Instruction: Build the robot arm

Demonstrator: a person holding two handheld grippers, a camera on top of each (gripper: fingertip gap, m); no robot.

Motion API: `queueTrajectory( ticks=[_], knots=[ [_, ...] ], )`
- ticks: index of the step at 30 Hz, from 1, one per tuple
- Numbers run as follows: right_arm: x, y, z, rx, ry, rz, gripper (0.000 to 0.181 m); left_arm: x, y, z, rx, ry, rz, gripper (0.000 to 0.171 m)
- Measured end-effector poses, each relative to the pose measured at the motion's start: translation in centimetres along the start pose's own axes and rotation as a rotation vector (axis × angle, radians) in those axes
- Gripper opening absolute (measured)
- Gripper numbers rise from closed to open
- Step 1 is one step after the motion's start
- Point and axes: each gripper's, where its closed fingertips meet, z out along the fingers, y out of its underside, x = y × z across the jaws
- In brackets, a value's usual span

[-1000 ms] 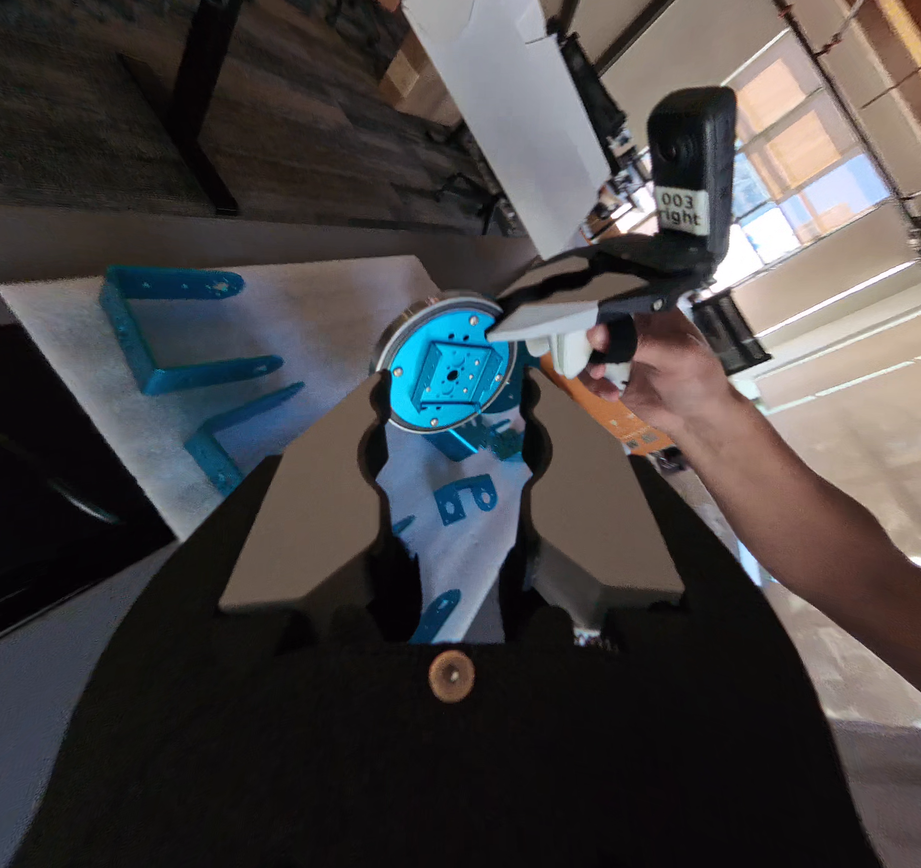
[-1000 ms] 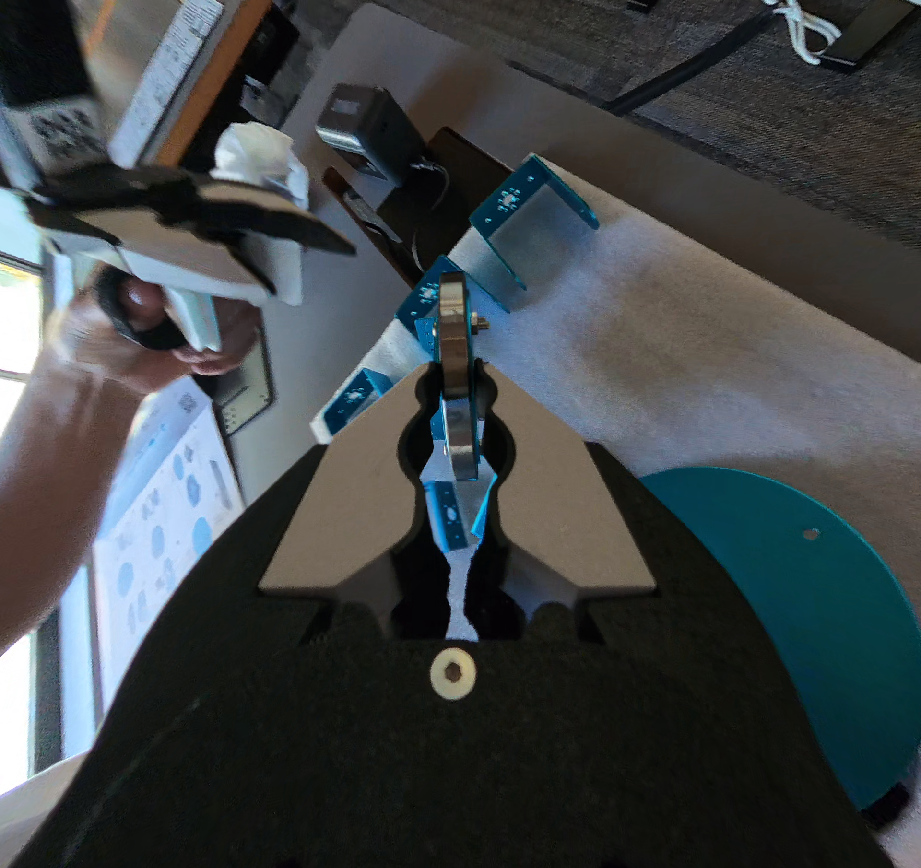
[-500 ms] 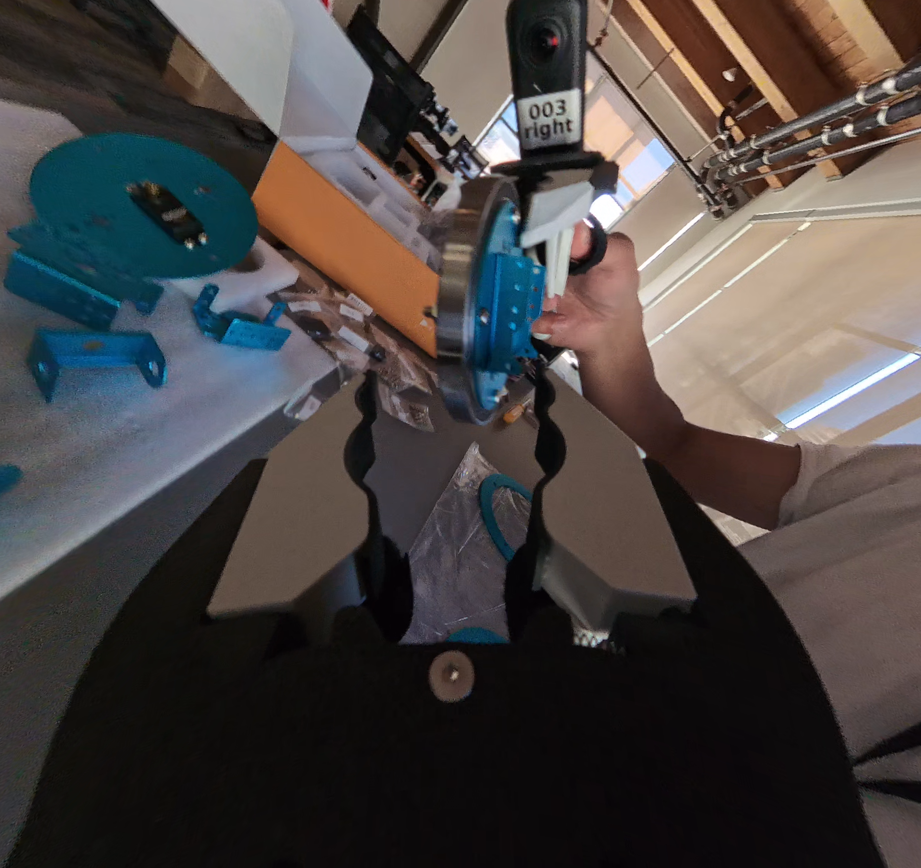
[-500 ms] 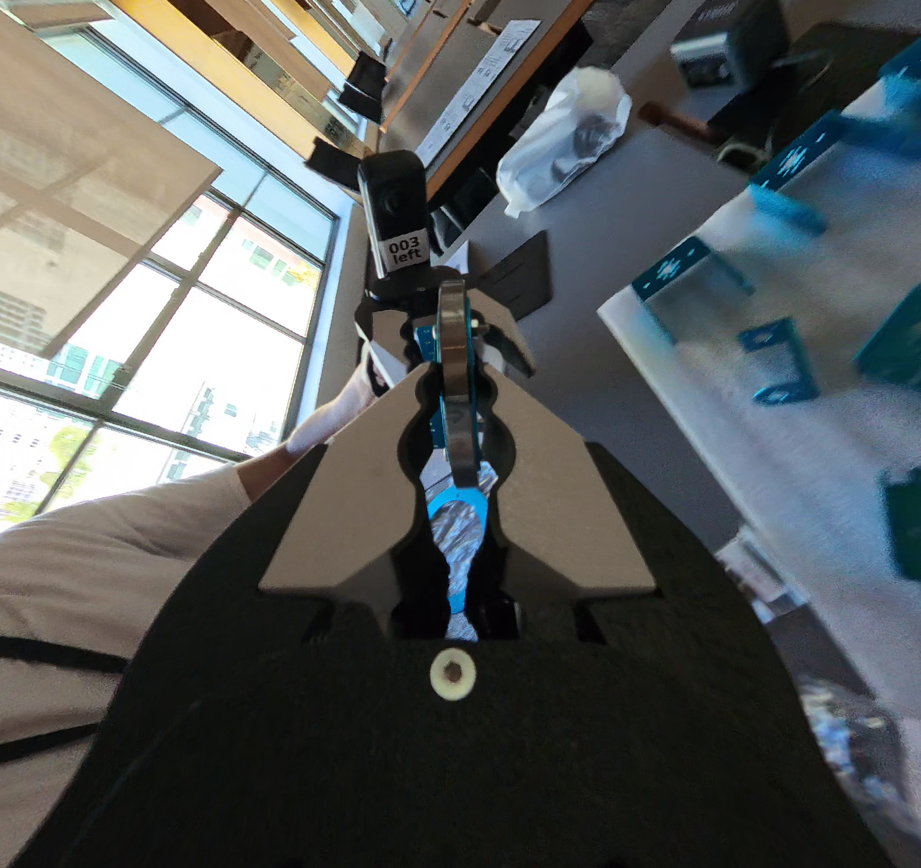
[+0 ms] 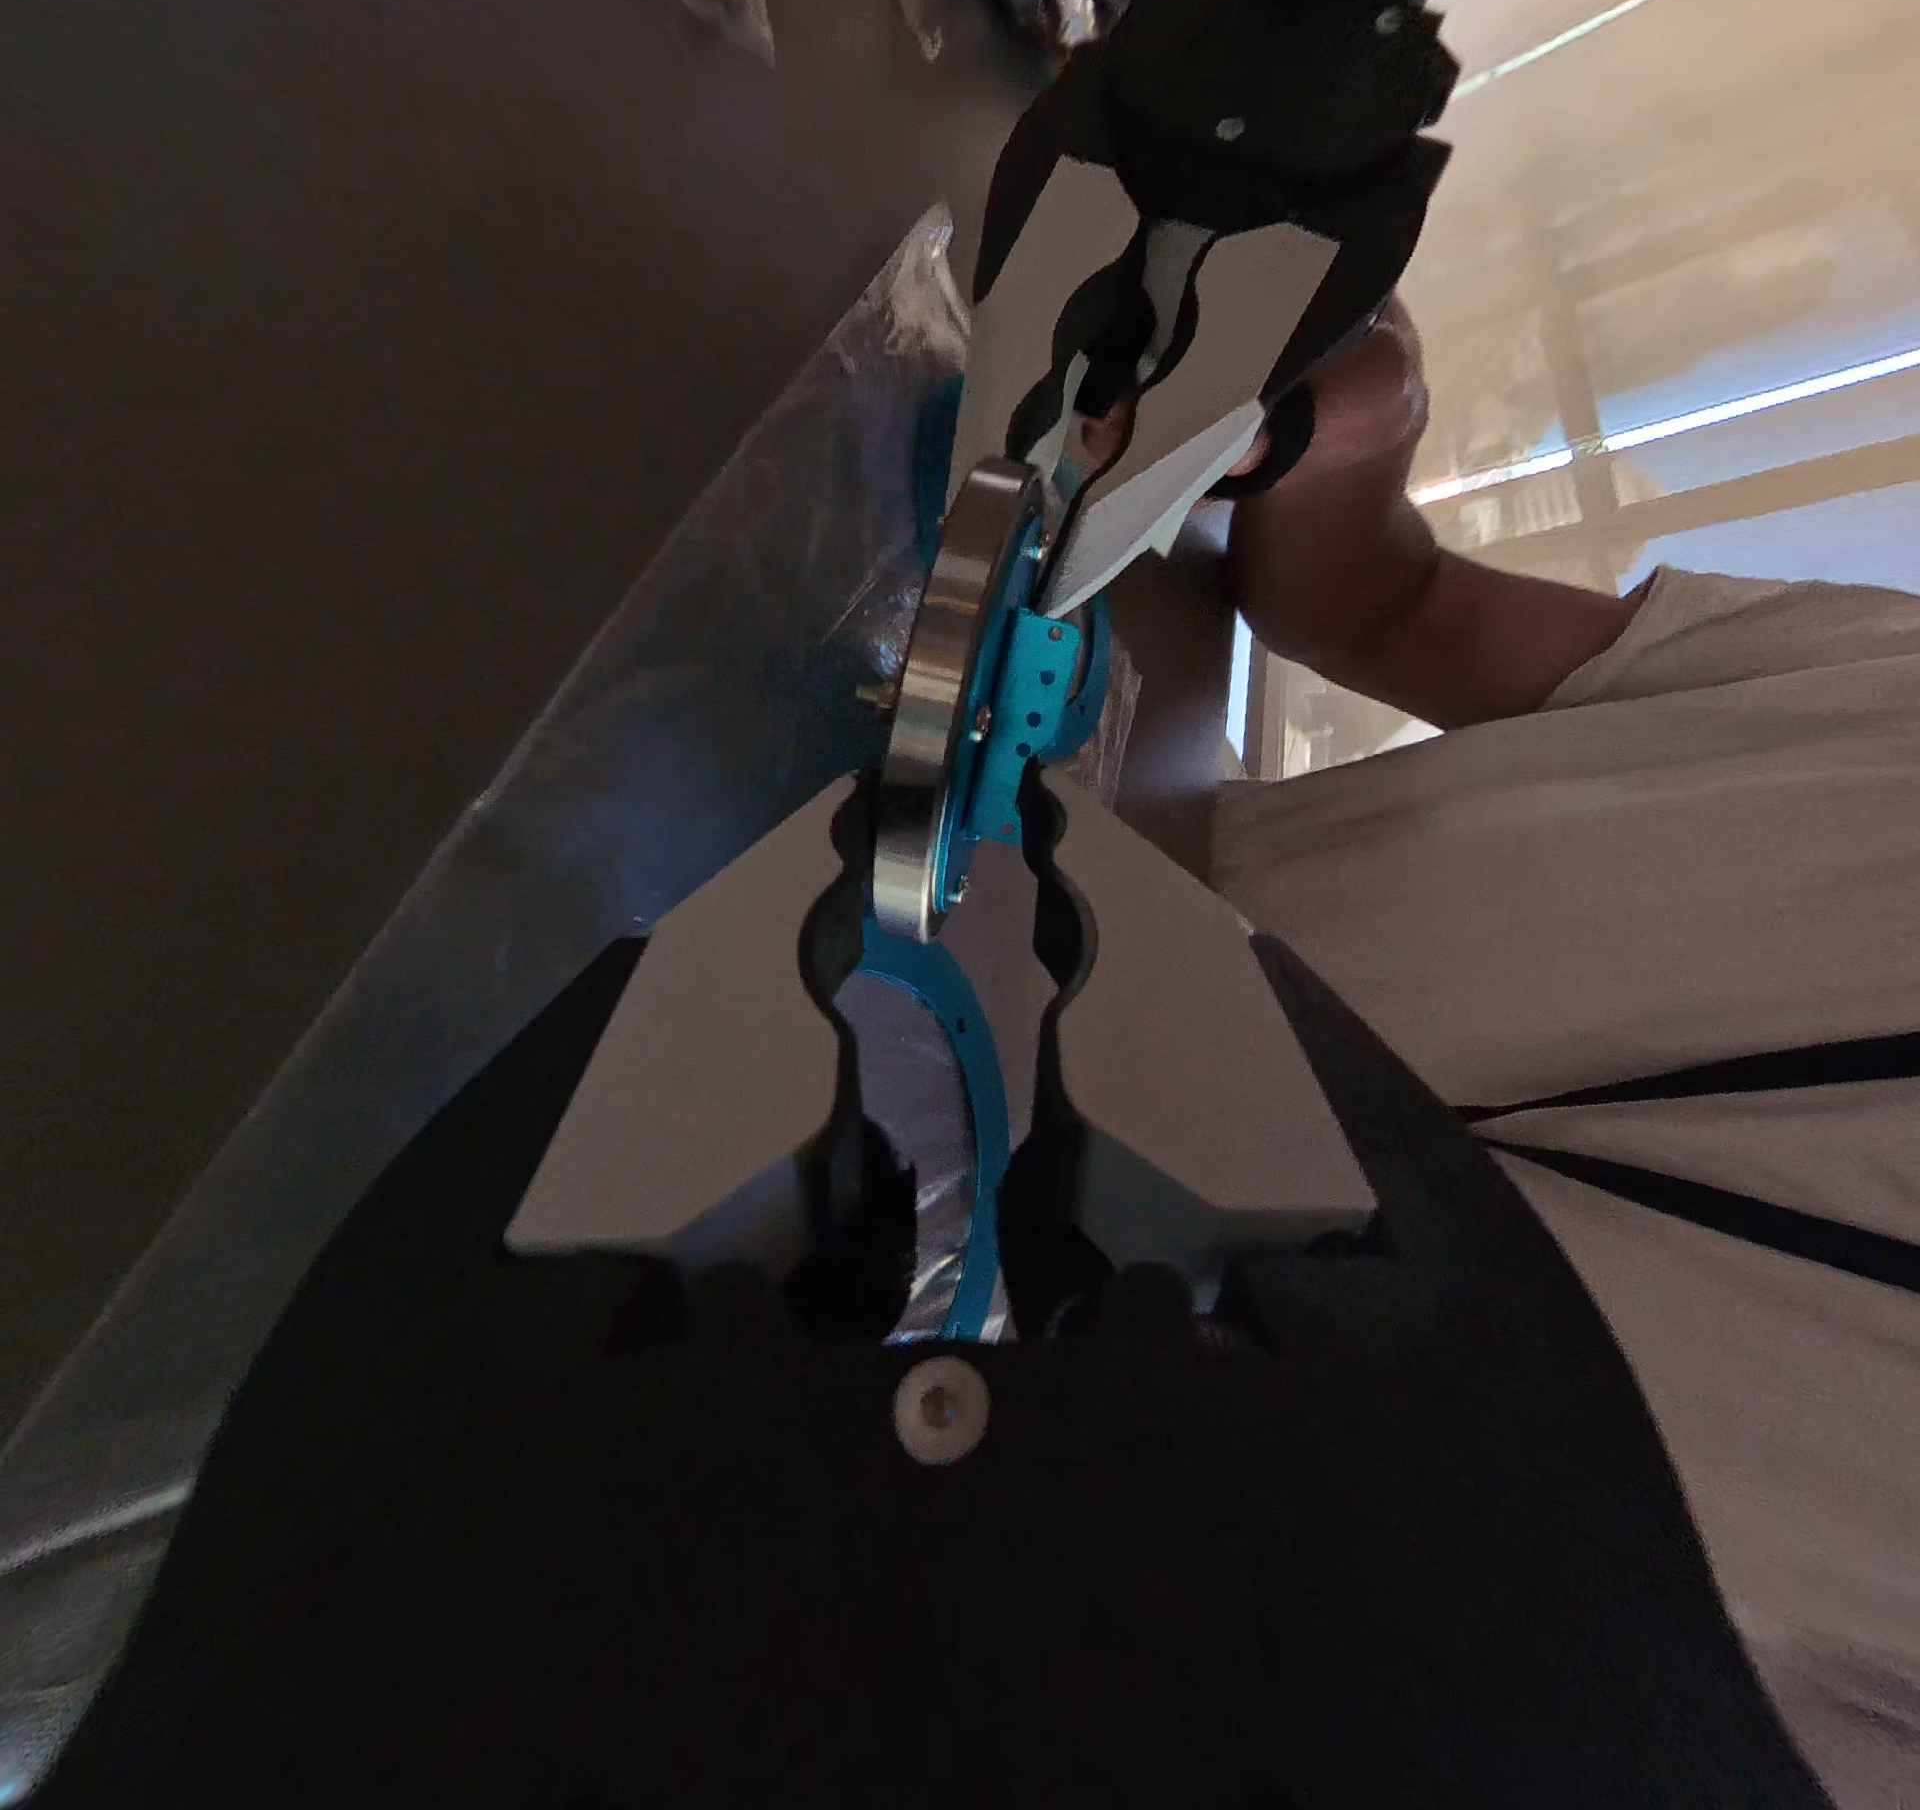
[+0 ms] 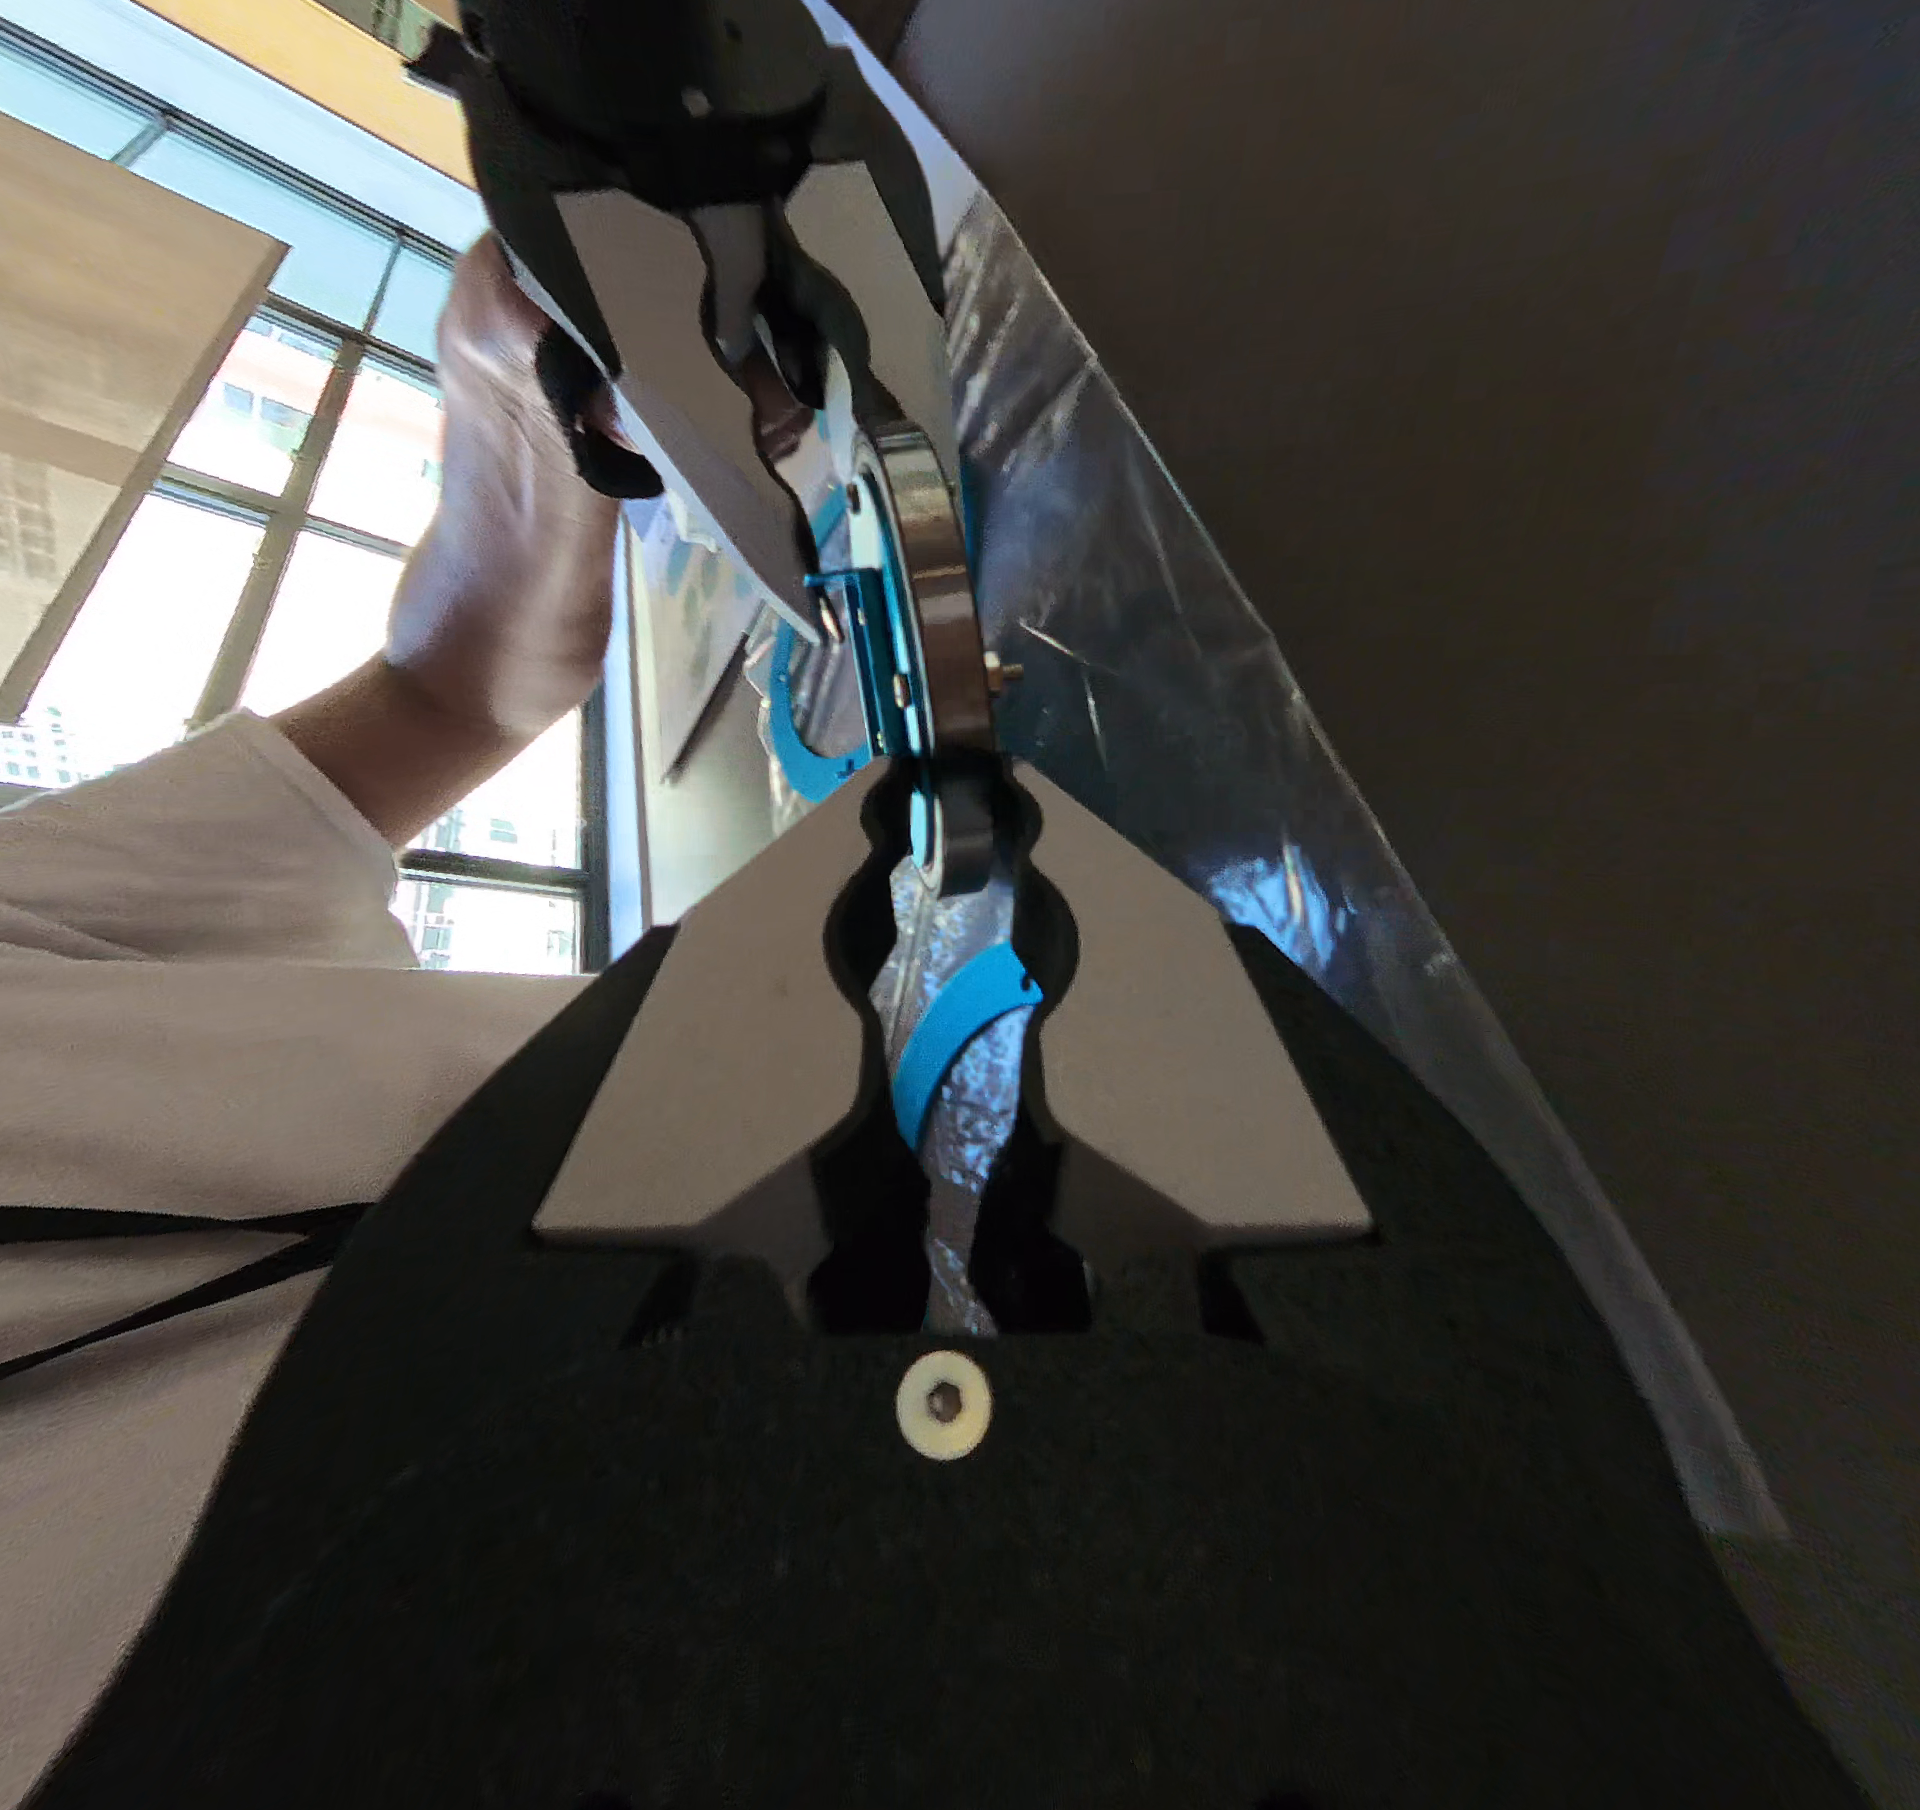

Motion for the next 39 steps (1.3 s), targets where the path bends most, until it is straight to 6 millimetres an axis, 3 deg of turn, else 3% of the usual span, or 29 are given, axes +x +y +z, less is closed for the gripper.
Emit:
queueTrajectory(
  ticks=[7, 11, 15, 19, 23, 28, 33, 39],
  knots=[
    [1.0, 1.0, -0.7, -0.044, 0.091, -0.135, 0.019, -1.2, -0.7, 0.4, -0.114, -0.061, 0.064, 0.03],
    [1.2, 1.7, -2.3, -0.048, 0.157, -0.212, 0.016, -2.0, -1.2, 0.4, -0.142, -0.085, 0.104, 0.032],
    [0.9, 1.7, -5.1, 0.08, 0.228, -0.348, 0.01, -2.3, -1.6, 0.6, -0.188, -0.068, 0.111, 0.033],
    [-0.3, 0.0, -7.5, 0.264, 0.259, -0.441, 0.011, -2.4, -1.9, 0.8, -0.211, -0.093, 0.163, 0.034],
    [-1.5, -1.8, -9.4, 0.414, 0.254, -0.537, 0.02, -2.6, -2.7, 0.0, -0.096, -0.189, 0.273, 0.042],
    [-1.9, -2.5, -10.3, 0.481, 0.288, -0.642, 0.02, 0.0, -3.8, -3.9, 0.243, -0.319, 0.388, 0.045],
    [-1.6, -2.4, -9.7, 0.462, 0.411, -0.806, 0.02, 3.4, 0.4, -6.8, 0.468, -0.49, 0.469, 0.045],
    [-2.4, -2.2, -8.5, 0.46, 0.394, -0.855, 0.02, 6.7, 6.3, -7.6, 0.743, -0.606, 0.493, 0.045]
  ],
)
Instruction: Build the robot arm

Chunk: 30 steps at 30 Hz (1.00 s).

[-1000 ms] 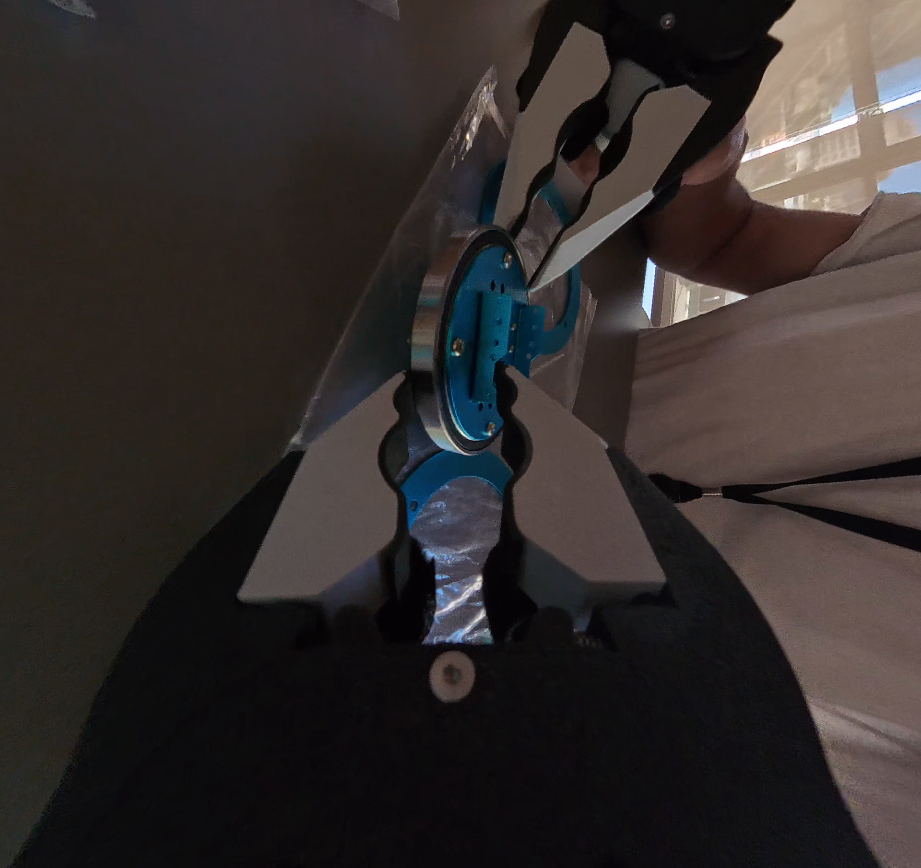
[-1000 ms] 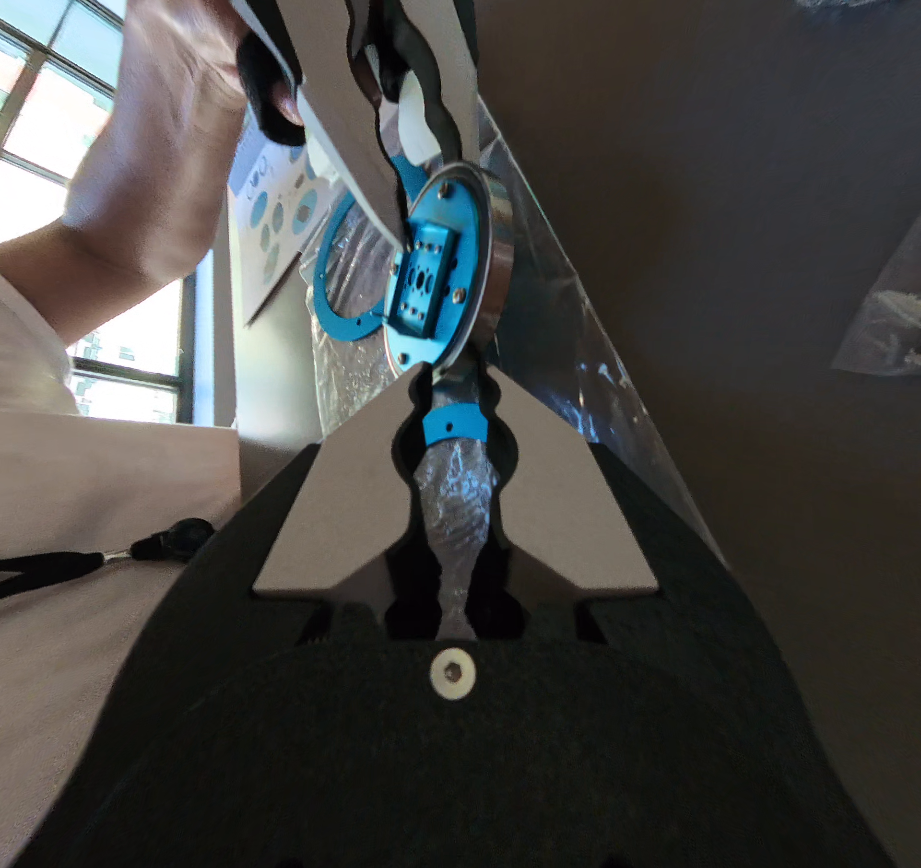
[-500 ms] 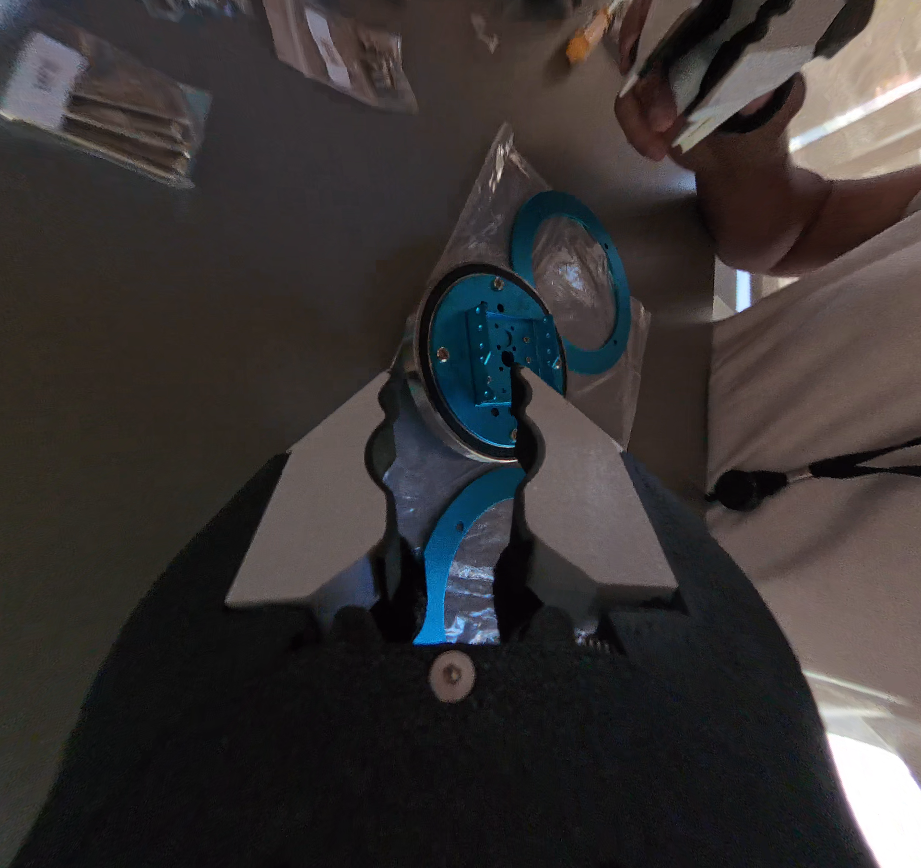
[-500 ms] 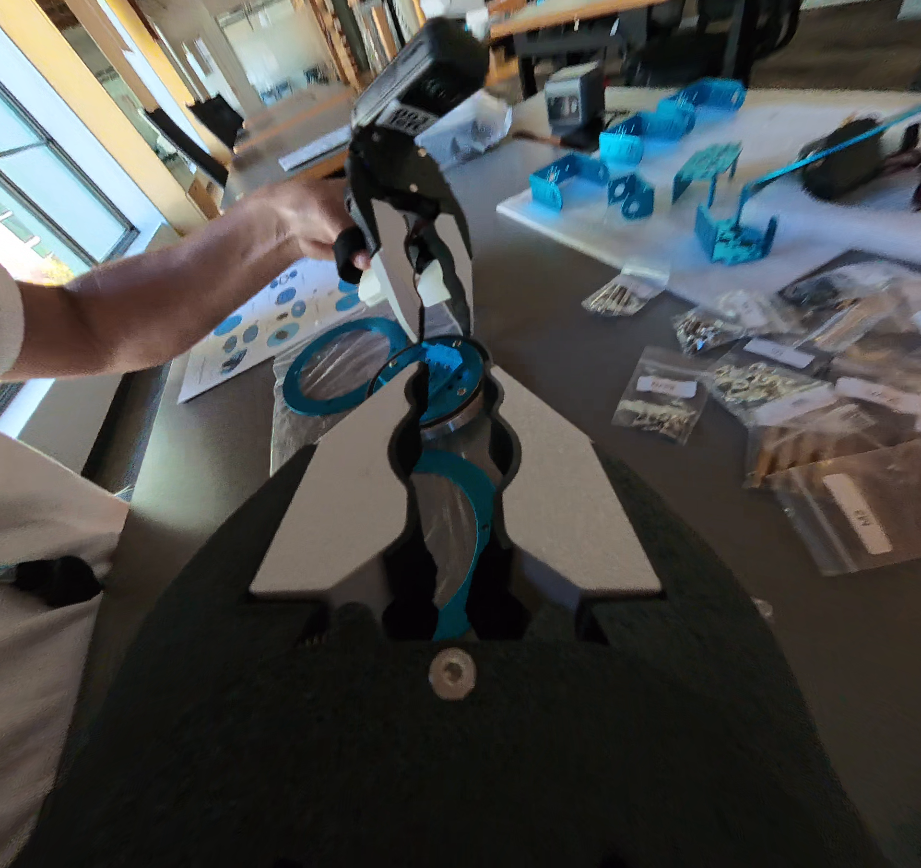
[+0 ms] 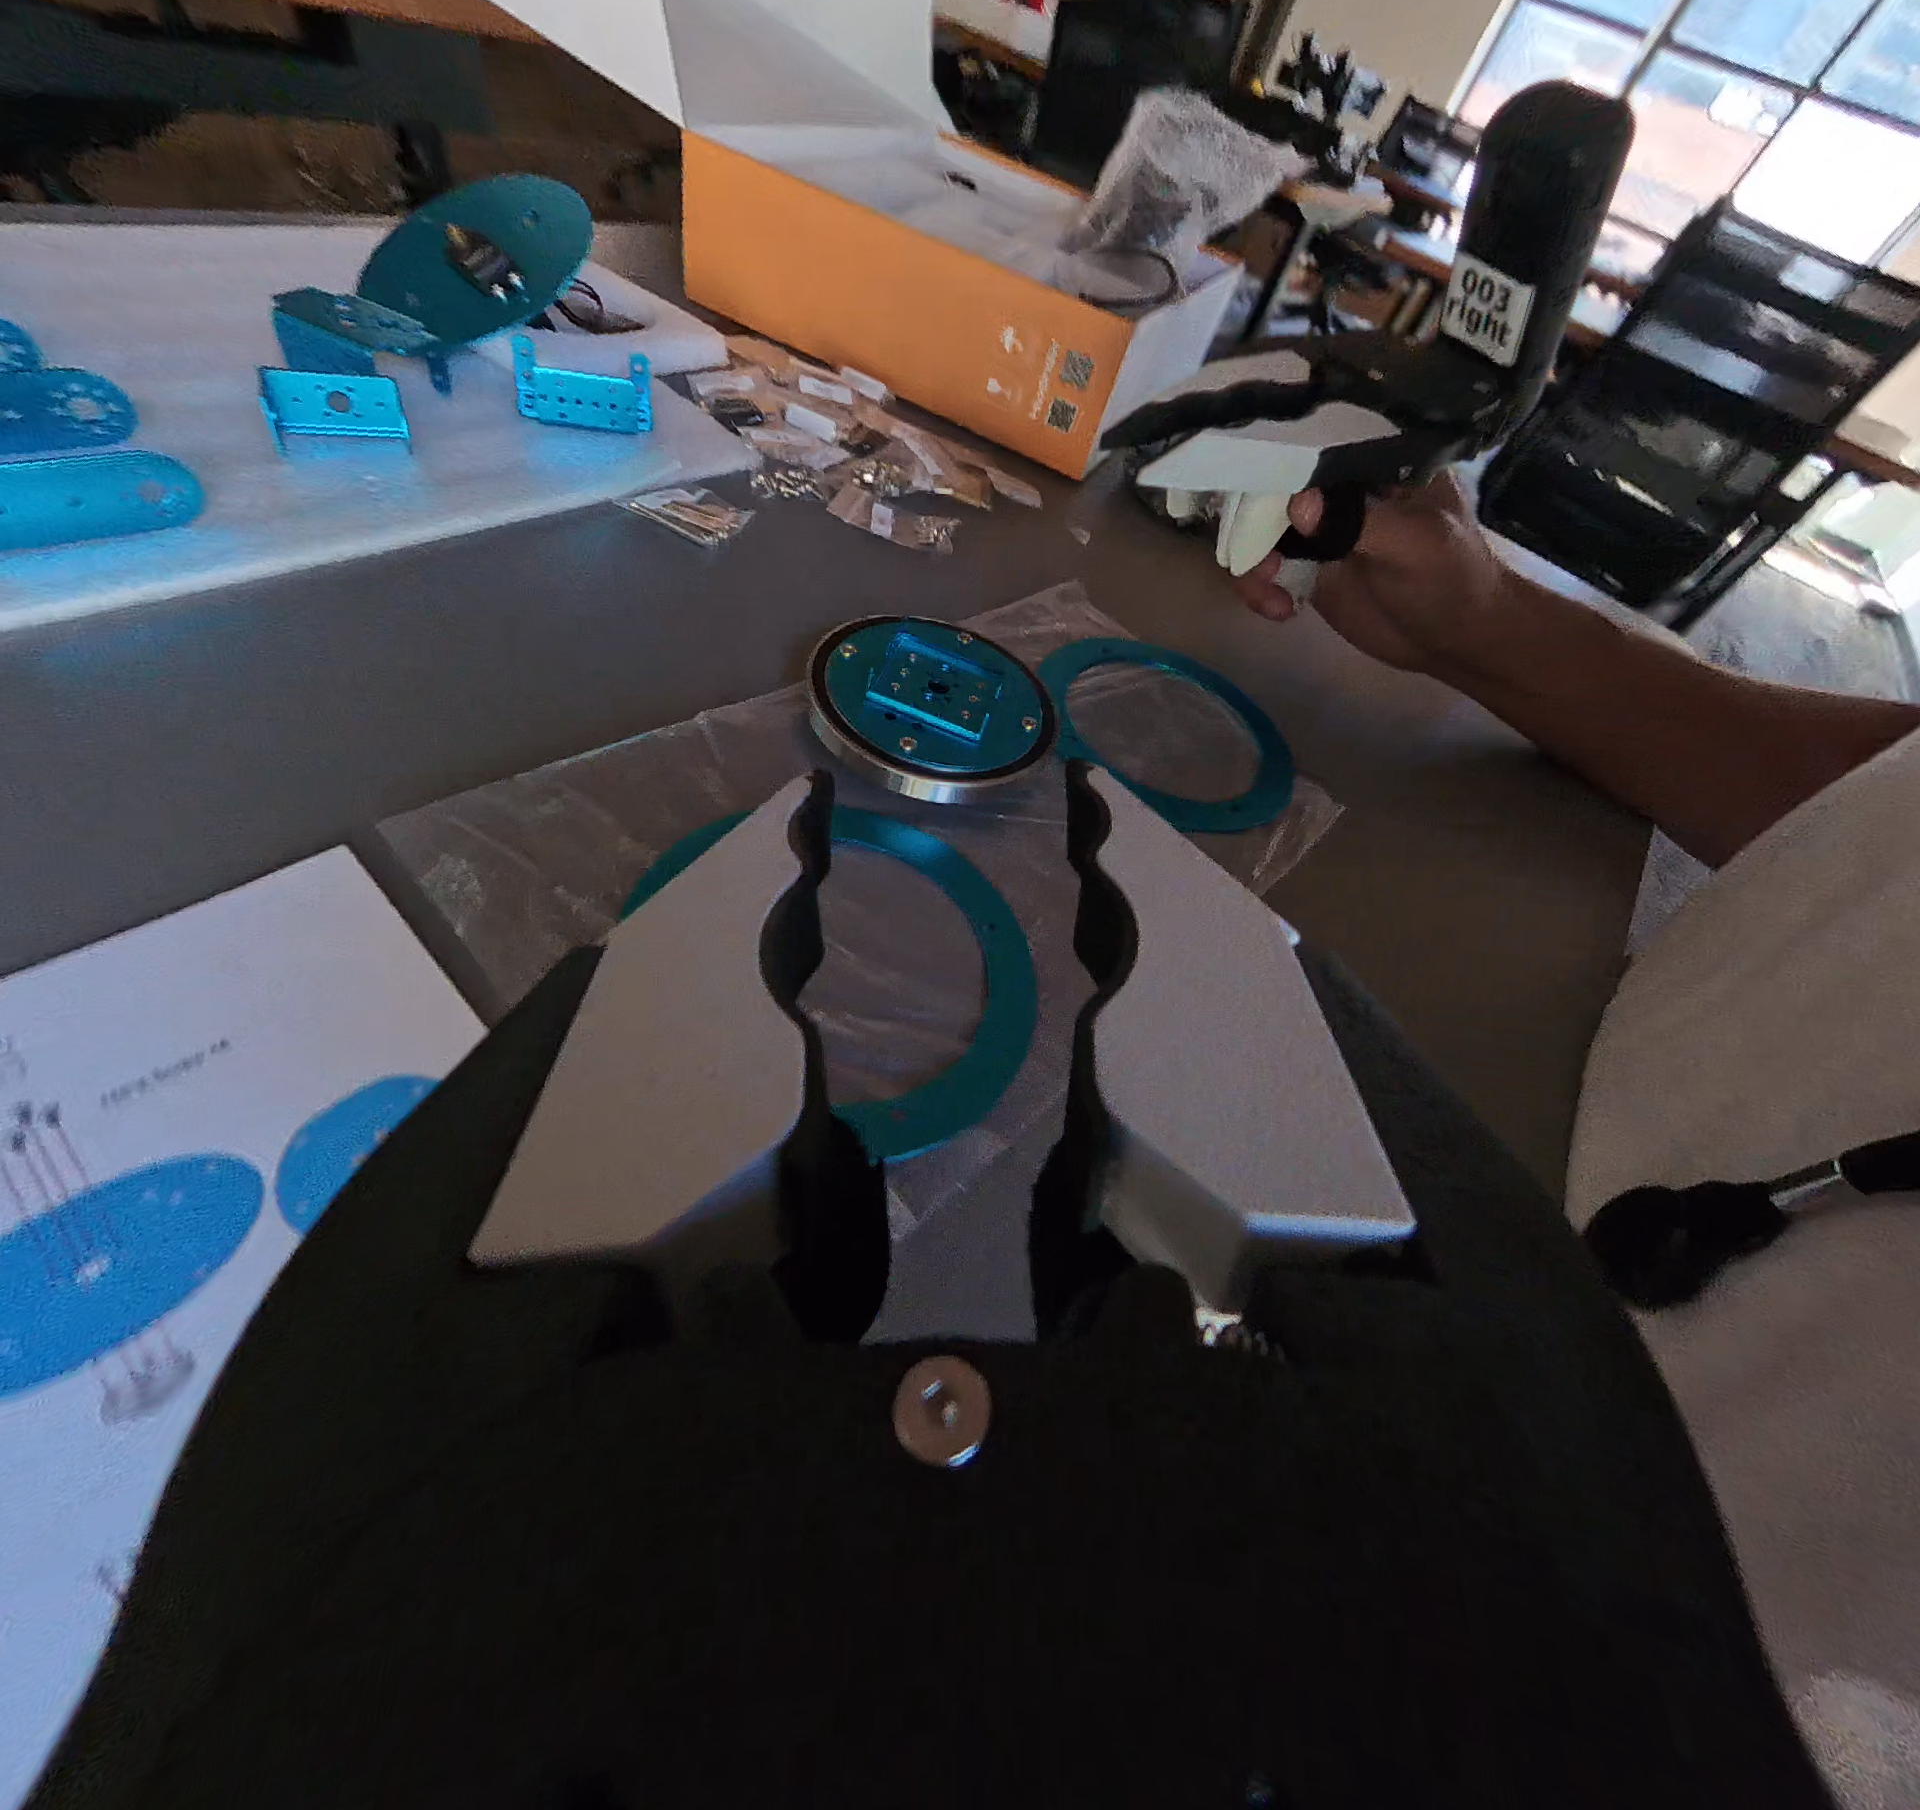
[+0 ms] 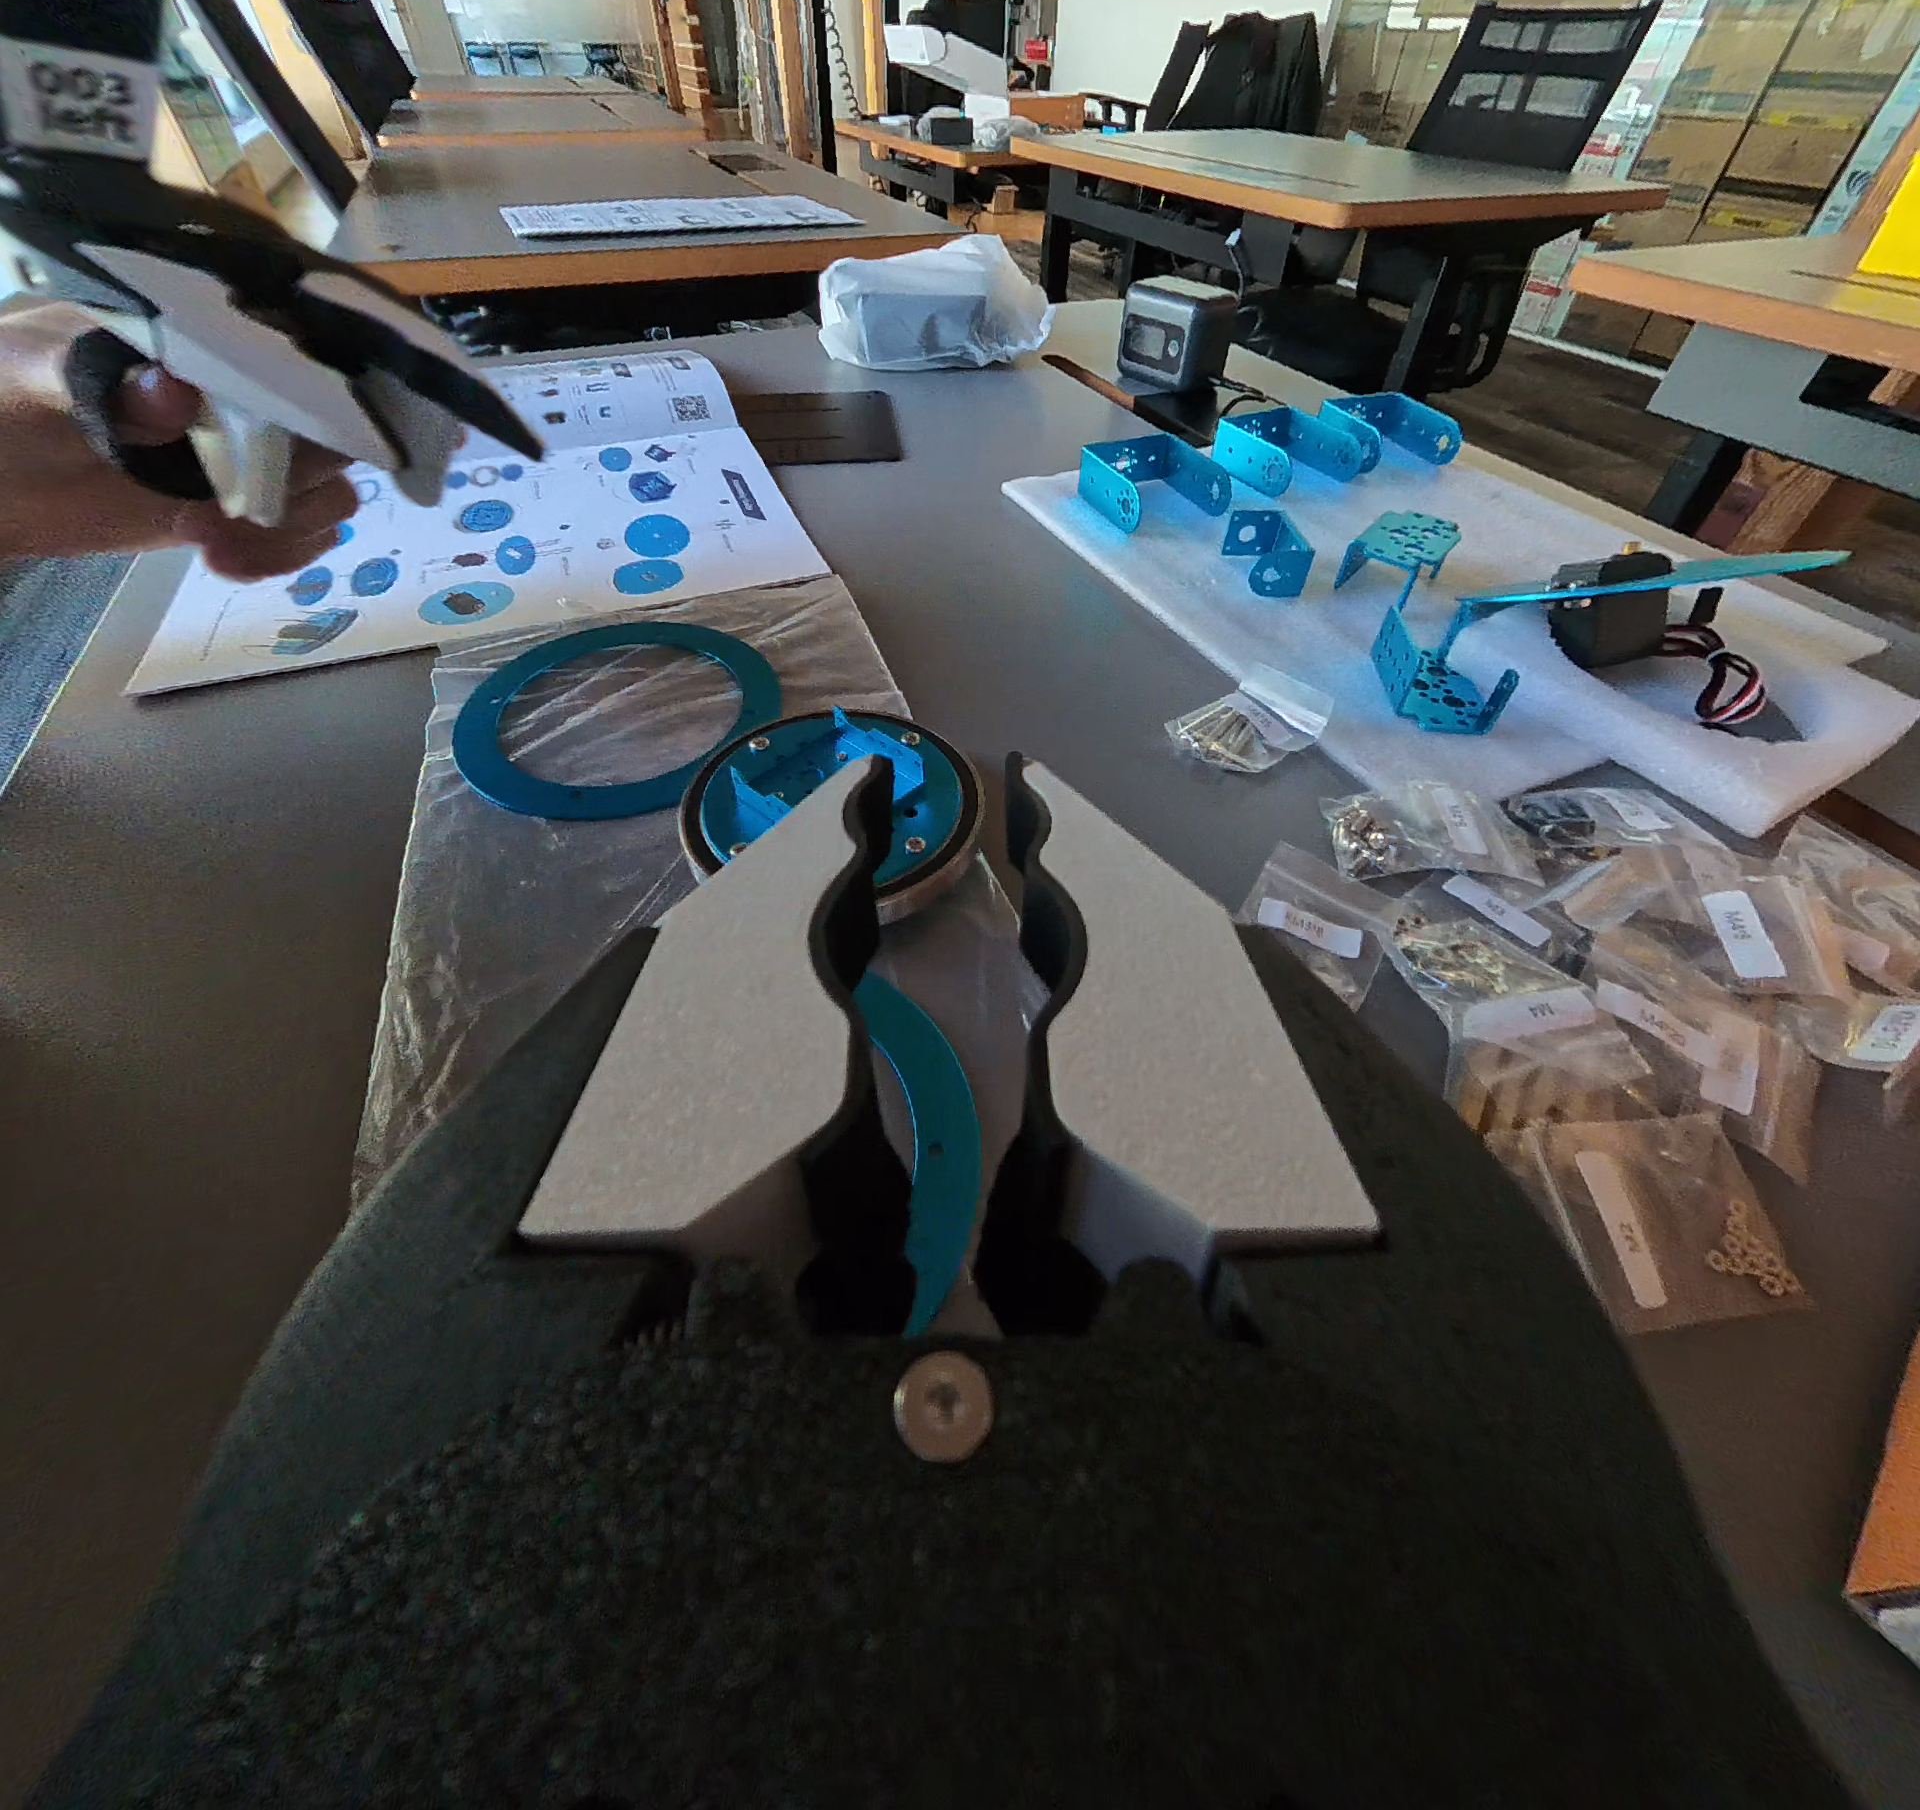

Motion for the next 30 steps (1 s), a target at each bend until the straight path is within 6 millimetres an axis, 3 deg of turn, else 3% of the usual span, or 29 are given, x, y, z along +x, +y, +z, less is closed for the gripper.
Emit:
queueTrajectory(
  ticks=[3, 7, 12, 15, 19, 24, 30],
  knots=[
    [-0.3, 0.2, 0.4, -0.011, -0.01, -0.013, 0.019, 0.8, 0.7, -1.7, 0.082, -0.088, -0.008, 0.045],
    [-0.7, 0.2, 0.7, -0.006, -0.024, -0.006, 0.016, 1.6, 1.5, -2.3, 0.096, -0.137, -0.035, 0.043],
    [-1.2, 1.2, 1.0, -0.055, -0.038, -0.008, 0.008, -0.5, 4.0, -2.6, -0.07, -0.335, 0.005, 0.033],
    [-1.0, 1.7, 1.0, -0.077, -0.006, -0.05, 0.004, -0.6, 4.2, -3.6, -0.081, -0.374, -0.029, 0.033],
    [-0.6, 1.5, 0.8, -0.071, 0.047, -0.095, 0.0, -1.2, 4.8, -6.3, -0.091, -0.438, -0.129, 0.033],
    [-0.7, 2.0, 1.1, -0.1, 0.027, -0.034, 0.0, -4.7, 7.6, -11.6, -0.215, -0.742, -0.201, 0.033],
    [-0.5, 2.6, 1.3, -0.122, 0.044, 0.01, 0.0, -6.3, 9.4, -16.0, -0.278, -0.883, -0.24, 0.033]
  ],
)
